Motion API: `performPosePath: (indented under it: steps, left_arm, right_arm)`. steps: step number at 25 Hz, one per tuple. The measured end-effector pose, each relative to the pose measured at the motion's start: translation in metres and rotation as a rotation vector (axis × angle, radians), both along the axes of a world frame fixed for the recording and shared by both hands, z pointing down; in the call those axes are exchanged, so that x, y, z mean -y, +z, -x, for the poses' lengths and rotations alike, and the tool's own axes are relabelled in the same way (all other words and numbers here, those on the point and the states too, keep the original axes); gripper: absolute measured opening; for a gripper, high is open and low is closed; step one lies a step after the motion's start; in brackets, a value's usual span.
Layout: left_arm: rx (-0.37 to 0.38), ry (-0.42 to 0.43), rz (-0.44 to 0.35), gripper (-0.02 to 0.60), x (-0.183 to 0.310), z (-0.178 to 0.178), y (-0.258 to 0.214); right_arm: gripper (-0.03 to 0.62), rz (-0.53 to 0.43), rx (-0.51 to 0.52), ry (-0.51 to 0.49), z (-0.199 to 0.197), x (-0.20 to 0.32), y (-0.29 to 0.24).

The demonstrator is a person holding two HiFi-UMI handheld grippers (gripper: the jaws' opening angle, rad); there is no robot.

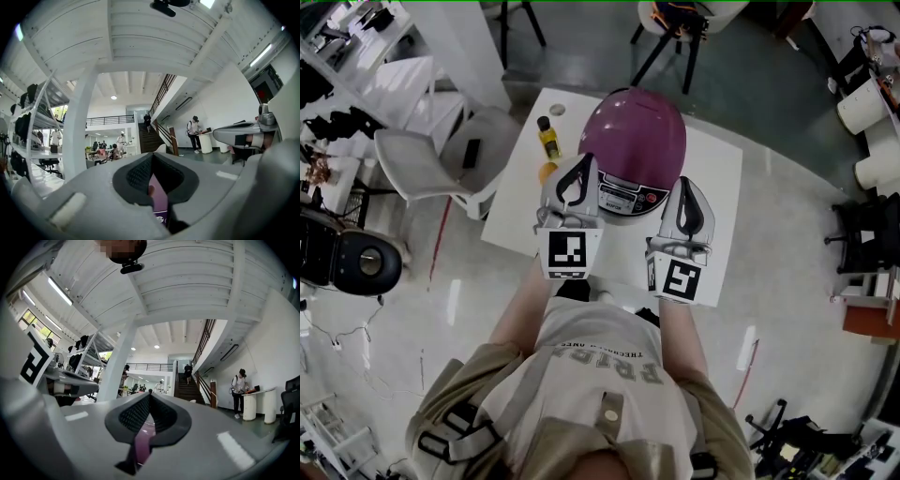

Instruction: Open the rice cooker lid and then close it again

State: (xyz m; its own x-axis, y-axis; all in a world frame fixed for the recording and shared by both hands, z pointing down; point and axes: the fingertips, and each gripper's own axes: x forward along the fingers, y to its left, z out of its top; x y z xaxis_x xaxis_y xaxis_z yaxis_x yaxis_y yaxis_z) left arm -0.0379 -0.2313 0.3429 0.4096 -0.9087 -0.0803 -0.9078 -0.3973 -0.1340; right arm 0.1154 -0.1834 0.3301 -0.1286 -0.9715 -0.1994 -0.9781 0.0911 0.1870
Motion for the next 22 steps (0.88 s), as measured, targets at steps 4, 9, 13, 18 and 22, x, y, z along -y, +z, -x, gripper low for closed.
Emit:
performPosePath:
  steps: [4,9,13,18,22]
  left_arm:
    - [-0.019,0.023,-0.024,0.009,0.001,-0.003,-0.005]
    - [-0.015,0.01,-0.034,0.009,0.008,-0.005,-0.006]
    - [-0.016,0.018,-0.039,0.009,0.01,-0.01,-0.004]
    - [-0.007,0.039,-0.047,0.009,0.012,-0.019,-0.004]
    - [-0.002,0.045,-0.041,0.009,0.014,-0.023,-0.003]
  right_arm:
    - [0.002,-0.008,-0.014,-0.008,0.003,0.003,-0.004]
    - [0.002,-0.014,-0.006,-0.011,0.004,0.008,-0.005]
    - [0.002,-0.008,-0.006,-0.003,0.004,0.011,-0.003]
    - [0.0,0.005,-0.044,0.017,0.006,0.018,0.001]
    - [-0.002,0.007,-0.033,0.019,0.007,0.022,0.001]
